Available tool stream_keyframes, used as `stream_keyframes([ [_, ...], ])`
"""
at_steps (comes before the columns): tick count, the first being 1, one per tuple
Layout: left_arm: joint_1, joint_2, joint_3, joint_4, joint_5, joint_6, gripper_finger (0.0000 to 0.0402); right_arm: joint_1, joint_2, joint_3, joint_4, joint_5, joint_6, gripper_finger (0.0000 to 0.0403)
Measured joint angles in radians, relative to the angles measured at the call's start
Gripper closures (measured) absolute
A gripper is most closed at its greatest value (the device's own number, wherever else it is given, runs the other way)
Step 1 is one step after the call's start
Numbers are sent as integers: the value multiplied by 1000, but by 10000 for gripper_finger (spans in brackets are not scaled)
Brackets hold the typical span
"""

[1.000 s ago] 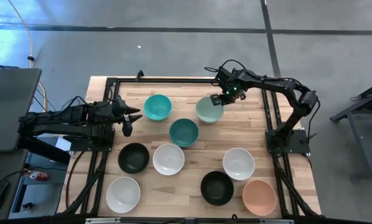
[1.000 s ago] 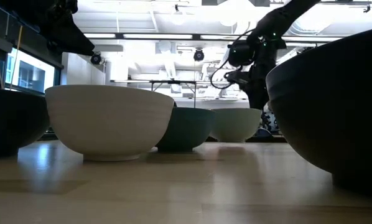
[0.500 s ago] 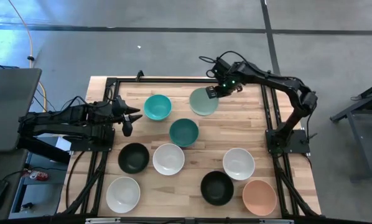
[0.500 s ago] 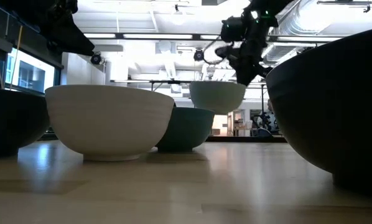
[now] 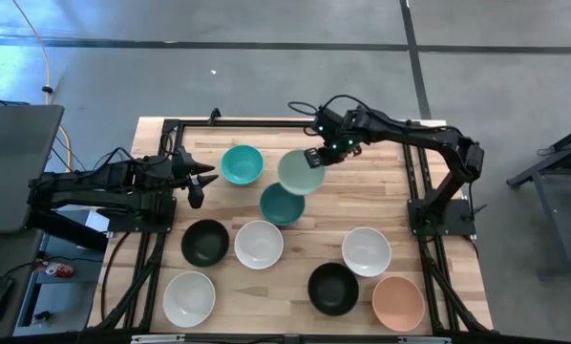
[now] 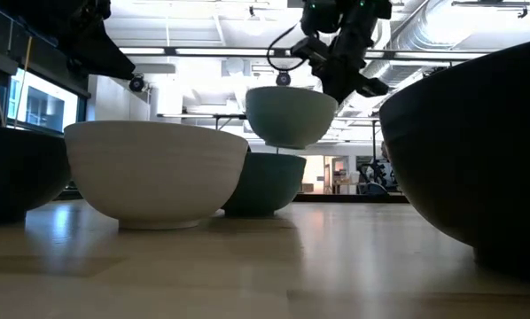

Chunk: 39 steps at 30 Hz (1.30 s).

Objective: Nest bowls inside each other
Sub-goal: Stack the green bowl on the green bowl

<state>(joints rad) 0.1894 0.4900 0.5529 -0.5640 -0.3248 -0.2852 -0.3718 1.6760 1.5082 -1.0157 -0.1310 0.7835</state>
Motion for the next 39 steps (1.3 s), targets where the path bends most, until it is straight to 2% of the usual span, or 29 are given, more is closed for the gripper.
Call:
stream_keyframes([
  [13,0,1,0,1,0,0,271,84,48,21,54,-37,80,403],
  [18,0,3,0,1,0,-4,271,116,133,143,11,-47,43,403],
  [25,0,4,0,1,25,-26,271,132,317,406,-249,-18,-48,403],
  [28,0,4,0,0,38,-30,271,144,380,484,-292,-4,-74,403],
  [31,0,4,0,0,45,-37,271,155,414,525,-291,-6,-86,403],
  [39,0,4,0,-16,53,-37,271,161,415,512,-324,18,-87,403],
])
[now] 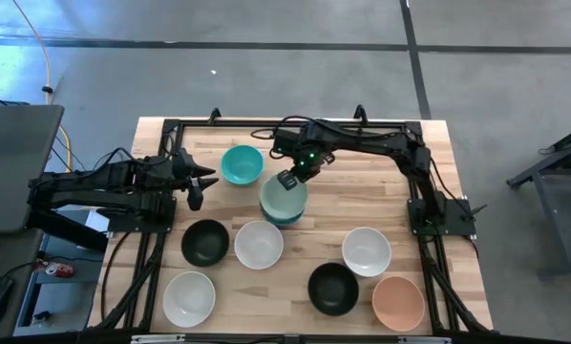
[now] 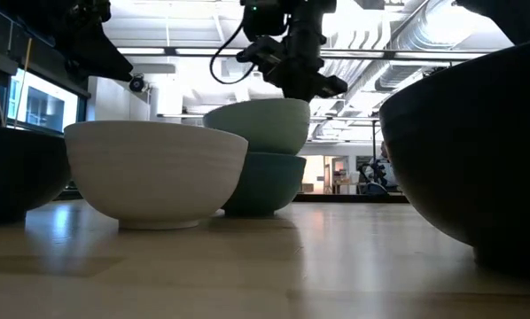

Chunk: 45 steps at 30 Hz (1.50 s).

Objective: Nest bowls inside each other
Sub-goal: Stack the green bowl on the green bowl

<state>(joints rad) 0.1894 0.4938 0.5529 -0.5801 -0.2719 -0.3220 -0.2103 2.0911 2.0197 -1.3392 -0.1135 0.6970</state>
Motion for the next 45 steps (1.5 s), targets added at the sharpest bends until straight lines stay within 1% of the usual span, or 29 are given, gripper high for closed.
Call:
stream_keyframes([
  [10,0,0,0,0,0,1,271,17,0,-15,25,50,1,403],
  [19,0,0,0,0,0,-6,271,27,0,-77,83,7,4,403],
  [22,0,0,0,-1,0,-7,271,29,0,-79,93,10,4,403],
  [31,0,0,0,-3,0,-8,271,28,0,-79,96,72,-3,403],
  [34,0,0,0,-3,0,-8,271,28,0,-79,93,78,-10,403],
  [37,0,0,0,-3,6,-9,271,28,-2,-105,118,75,0,403],
  [42,0,0,0,-8,10,-12,271,28,-2,-175,159,24,11,403],
  [45,0,0,0,-8,10,-15,271,32,-2,-197,188,19,20,403],
])
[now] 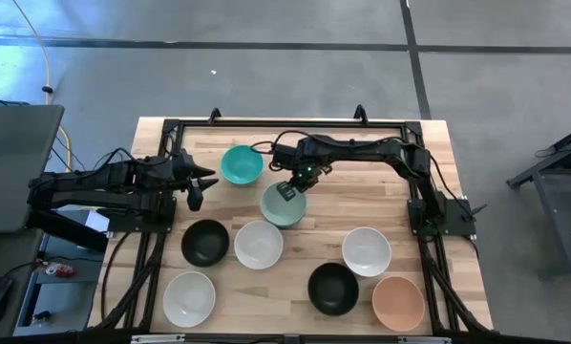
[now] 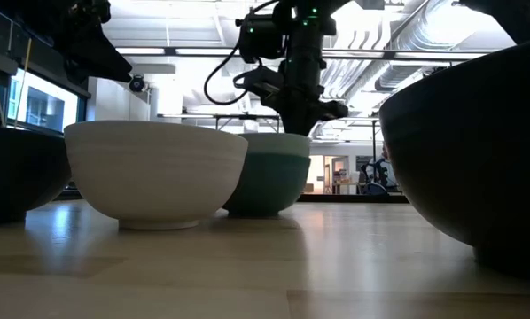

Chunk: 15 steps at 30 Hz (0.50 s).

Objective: Nest bowls inside each other
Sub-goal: Stack the green bowl on the green bowl

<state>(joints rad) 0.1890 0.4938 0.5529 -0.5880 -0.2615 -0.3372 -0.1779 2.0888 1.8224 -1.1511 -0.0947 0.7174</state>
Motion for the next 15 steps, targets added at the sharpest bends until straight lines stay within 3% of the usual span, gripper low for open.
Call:
stream_keyframes([
  [10,0,0,0,0,-1,-17,271,1,0,-5,10,-15,-13,402],
  [15,0,0,0,0,5,-19,271,1,-1,-5,9,-13,-19,383],
])
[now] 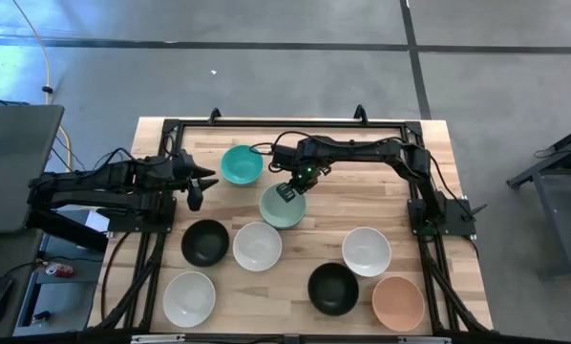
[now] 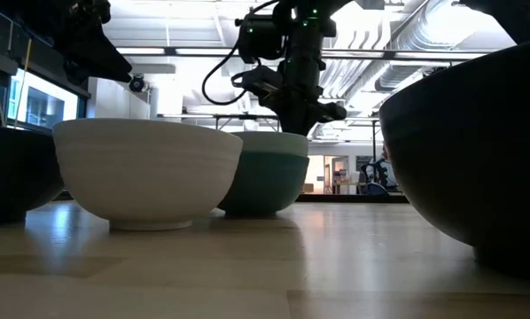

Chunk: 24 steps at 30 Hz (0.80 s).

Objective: Nest bowls inside each other
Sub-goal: Stack the green bowl on the green bowl, then stack the blue bowl on the light green bowl

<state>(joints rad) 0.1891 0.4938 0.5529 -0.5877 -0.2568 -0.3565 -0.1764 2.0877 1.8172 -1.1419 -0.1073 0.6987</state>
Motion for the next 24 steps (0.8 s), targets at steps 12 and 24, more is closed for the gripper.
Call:
stream_keyframes([
  [12,0,3,0,1,-21,0,271,0,-37,0,-28,33,-4,339],
  [24,93,154,0,-43,-221,-103,271,0,-156,0,29,80,-101,338],
])
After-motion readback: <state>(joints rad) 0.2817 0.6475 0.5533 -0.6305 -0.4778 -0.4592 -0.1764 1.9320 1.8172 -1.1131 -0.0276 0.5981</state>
